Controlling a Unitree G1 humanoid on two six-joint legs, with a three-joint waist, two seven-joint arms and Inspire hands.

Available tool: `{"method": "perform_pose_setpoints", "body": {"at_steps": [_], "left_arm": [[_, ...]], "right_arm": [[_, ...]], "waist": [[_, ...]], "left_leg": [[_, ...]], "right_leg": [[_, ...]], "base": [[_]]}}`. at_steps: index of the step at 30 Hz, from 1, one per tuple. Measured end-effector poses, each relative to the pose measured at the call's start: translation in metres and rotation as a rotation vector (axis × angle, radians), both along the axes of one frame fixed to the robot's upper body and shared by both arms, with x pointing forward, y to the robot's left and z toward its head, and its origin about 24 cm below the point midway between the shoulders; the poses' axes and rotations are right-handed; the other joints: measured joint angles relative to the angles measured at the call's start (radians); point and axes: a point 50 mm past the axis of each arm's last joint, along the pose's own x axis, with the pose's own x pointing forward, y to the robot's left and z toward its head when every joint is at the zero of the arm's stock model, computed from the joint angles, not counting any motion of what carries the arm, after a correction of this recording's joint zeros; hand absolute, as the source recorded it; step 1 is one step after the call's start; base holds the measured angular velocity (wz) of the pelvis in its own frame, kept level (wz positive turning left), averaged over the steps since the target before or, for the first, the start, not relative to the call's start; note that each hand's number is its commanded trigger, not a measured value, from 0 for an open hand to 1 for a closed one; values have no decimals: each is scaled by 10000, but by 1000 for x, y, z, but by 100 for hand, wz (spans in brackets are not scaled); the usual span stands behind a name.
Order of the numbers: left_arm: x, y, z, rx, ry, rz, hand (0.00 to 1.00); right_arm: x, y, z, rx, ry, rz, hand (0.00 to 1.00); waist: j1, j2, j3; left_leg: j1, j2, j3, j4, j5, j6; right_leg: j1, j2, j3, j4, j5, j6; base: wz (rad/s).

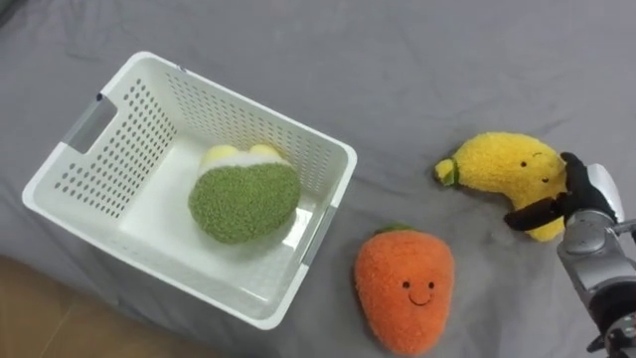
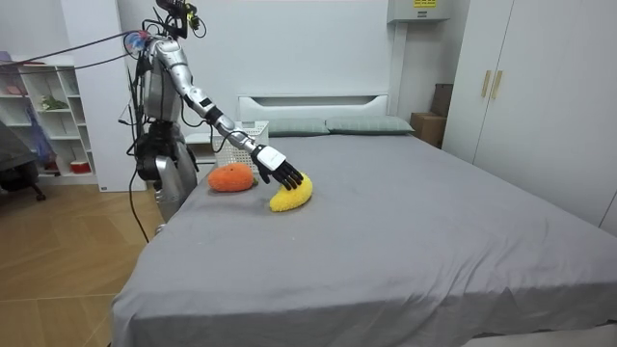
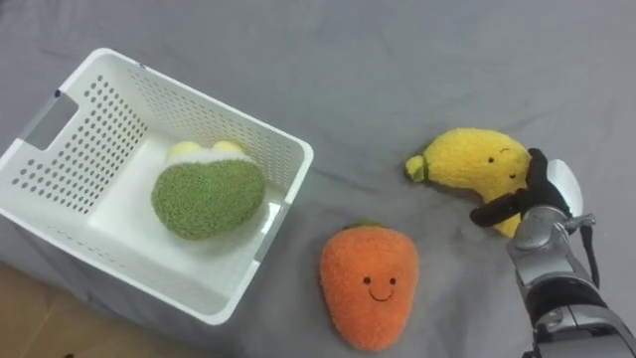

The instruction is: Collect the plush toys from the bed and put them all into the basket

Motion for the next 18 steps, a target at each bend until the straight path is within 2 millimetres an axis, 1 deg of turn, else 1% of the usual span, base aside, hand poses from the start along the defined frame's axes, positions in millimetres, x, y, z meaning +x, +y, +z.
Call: {"method": "perform_pose_setpoints", "body": {"at_steps": [3,6,10,13,16,17,18], "left_arm": [[3,0,0,-3,-51,-39,0],[10,-1,2,-8,-221,-104,0],[14,-2,1,-12,-184,-221,0],[17,-5,1,-41,-268,-518,0],[16,-8,0,-90,-202,-663,0],[16,-8,0,-100,-183,-706,0],[17,-8,0,-98,-184,-707,0]], "right_arm": [[-1,-2,0,-77,43,-49,0],[-4,-7,-1,-329,187,-183,0],[-5,-8,-2,-538,228,-142,0],[-6,-12,1,-718,83,-369,0],[-2,-12,6,-829,-172,-543,0],[1,-12,10,-915,-360,-608,0],[5,-12,14,-1008,-581,-666,0]], "waist": [[60,23,21],[137,50,40],[131,98,71],[141,147,100],[135,263,175],[137,325,155],[138,392,158]], "left_leg": [[-92,-1,-40,28,2,-2],[-124,-12,-115,27,2,-2],[-197,-31,-226,28,3,-3],[-358,-47,-321,32,23,-12],[-451,-59,-372,85,25,-12],[-526,-60,-380,107,25,-12],[-610,-60,-395,130,26,-13]], "right_leg": [[-69,-2,-73,-3,2,-3],[-68,3,-139,-12,2,-4],[-102,-1,-217,-22,2,-3],[-232,-4,-232,-6,2,-3],[-278,-9,-301,-9,2,-3],[-344,-15,-325,-2,2,-3],[-416,-17,-371,-2,2,-3]], "base": [[4],[8],[6],[10],[6],[4],[5]]}}
